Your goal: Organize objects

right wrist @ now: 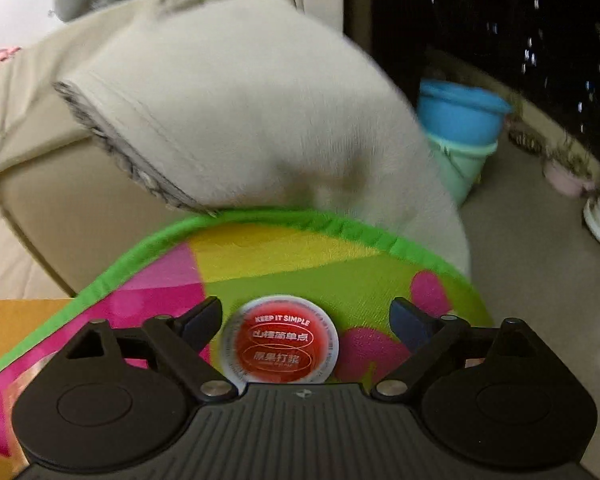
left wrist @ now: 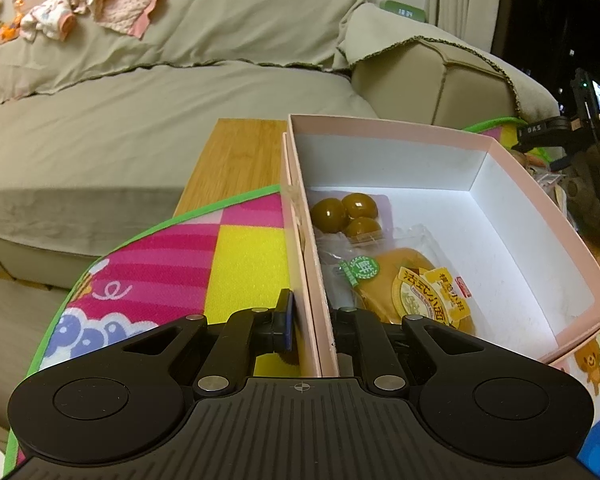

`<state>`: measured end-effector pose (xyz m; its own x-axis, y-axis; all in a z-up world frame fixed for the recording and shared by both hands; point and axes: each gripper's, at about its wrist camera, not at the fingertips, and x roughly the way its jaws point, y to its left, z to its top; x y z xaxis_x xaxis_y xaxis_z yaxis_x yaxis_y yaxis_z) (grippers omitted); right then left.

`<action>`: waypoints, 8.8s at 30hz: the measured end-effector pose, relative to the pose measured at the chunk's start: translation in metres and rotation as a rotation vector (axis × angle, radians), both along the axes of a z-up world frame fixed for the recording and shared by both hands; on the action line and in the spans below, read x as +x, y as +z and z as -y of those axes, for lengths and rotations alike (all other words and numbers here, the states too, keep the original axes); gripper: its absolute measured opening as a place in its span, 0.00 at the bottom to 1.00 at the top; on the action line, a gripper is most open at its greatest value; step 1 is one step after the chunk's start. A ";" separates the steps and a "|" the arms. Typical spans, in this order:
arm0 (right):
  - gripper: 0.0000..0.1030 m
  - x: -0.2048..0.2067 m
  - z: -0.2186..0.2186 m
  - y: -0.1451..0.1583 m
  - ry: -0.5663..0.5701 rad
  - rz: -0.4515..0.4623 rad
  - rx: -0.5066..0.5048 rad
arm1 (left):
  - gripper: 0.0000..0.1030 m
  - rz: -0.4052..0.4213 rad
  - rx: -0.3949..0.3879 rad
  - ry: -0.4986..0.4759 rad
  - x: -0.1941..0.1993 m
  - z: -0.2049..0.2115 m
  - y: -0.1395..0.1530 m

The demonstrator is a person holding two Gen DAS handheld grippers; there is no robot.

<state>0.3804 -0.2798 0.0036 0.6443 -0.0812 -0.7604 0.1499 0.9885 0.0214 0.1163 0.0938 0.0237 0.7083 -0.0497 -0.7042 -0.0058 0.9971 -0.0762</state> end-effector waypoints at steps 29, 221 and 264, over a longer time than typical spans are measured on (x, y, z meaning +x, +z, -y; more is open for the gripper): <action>0.81 -0.129 -0.058 0.071 0.410 0.084 0.137 | 0.14 0.010 -0.024 -0.015 0.000 -0.005 -0.001; 0.65 -0.384 -0.101 0.040 0.631 0.041 -0.094 | 0.14 0.053 -0.022 -0.018 -0.015 -0.009 0.011; 0.31 -0.389 -0.109 0.051 0.695 -0.009 0.063 | 0.15 0.060 -0.017 -0.024 -0.021 -0.004 0.019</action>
<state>-0.0090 -0.1712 0.0542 0.5249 0.3918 -0.7556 -0.5161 0.8524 0.0835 0.0956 0.0976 0.0425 0.7477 -0.0788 -0.6593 0.0231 0.9954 -0.0928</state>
